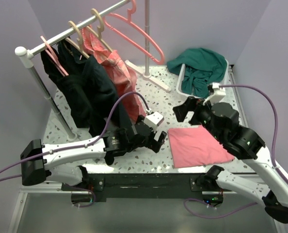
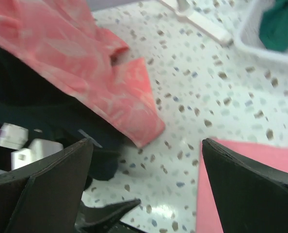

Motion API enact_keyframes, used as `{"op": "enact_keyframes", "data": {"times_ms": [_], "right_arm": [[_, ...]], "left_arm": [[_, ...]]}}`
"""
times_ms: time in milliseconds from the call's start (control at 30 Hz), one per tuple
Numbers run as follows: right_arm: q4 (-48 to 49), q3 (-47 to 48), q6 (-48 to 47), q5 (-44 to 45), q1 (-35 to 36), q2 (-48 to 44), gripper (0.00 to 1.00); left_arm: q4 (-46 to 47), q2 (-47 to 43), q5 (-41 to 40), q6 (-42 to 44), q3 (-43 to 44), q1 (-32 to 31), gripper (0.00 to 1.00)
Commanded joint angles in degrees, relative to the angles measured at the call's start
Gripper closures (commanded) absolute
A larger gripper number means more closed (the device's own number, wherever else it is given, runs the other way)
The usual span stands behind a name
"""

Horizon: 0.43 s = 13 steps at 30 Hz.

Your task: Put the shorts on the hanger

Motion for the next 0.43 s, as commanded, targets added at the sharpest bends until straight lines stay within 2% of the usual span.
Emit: {"op": "enact_keyframes", "data": {"times_ms": [0, 133, 400], "right_arm": [[-7.7, -8.5, 10.6, 8.2, 0.1, -3.4, 0.01], [-7.0, -14.6, 12.2, 9.8, 0.1, -3.8, 0.01], [-6.9, -18.4, 15.3, 15.1, 0.0, -2.9, 0.01]], "left_arm": [[1.2, 0.2, -3.1, -2.5, 1.5, -0.4, 0.00], [0.2, 1.6, -5.4, -4.0, 1.3, -0.4, 0.00], [4.8, 2.1, -2.6, -3.6, -1.3, -0.4, 0.00]]}}
